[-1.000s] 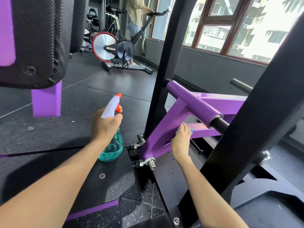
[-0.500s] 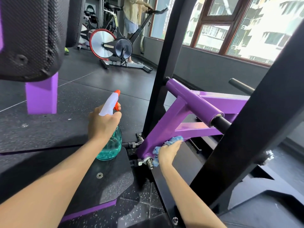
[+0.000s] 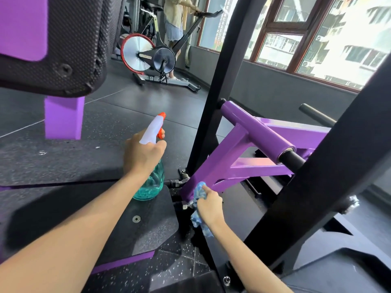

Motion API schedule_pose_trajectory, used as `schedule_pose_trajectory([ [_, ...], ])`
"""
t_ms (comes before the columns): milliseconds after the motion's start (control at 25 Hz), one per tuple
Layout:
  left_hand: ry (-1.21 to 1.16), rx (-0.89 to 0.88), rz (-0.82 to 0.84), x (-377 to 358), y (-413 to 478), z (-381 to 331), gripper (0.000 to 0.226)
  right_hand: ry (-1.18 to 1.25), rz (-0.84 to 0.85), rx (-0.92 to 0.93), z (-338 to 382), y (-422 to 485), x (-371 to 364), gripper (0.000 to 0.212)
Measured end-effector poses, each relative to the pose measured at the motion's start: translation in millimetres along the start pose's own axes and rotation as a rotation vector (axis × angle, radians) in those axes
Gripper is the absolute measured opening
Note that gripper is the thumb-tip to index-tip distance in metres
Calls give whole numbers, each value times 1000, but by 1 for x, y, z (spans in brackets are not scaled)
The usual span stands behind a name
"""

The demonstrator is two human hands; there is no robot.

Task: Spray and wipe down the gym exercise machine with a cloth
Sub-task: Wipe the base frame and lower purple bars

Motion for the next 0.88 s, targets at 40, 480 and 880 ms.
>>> schedule_pose_trajectory([
  [40, -4, 4, -2, 0, 0, -1, 55, -24, -46, 184, 15, 1, 8, 54],
  [480, -36, -6, -21, 6, 0, 1, 55, -1032, 262, 1055, -15, 28, -66, 41],
  [880, 1, -6, 70, -5, -3, 0, 45, -1162, -128, 1110, 47, 66, 30, 46],
])
Point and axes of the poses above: each hand's wrist, its own y-axis towards the middle knuckle, its own x-axis out of the back of the hand, z = x × y, the point moved 4 cm from there along y, towards the middle knuckle, and after that the axes turned 7 degrees about -z, right-handed, at the moved point
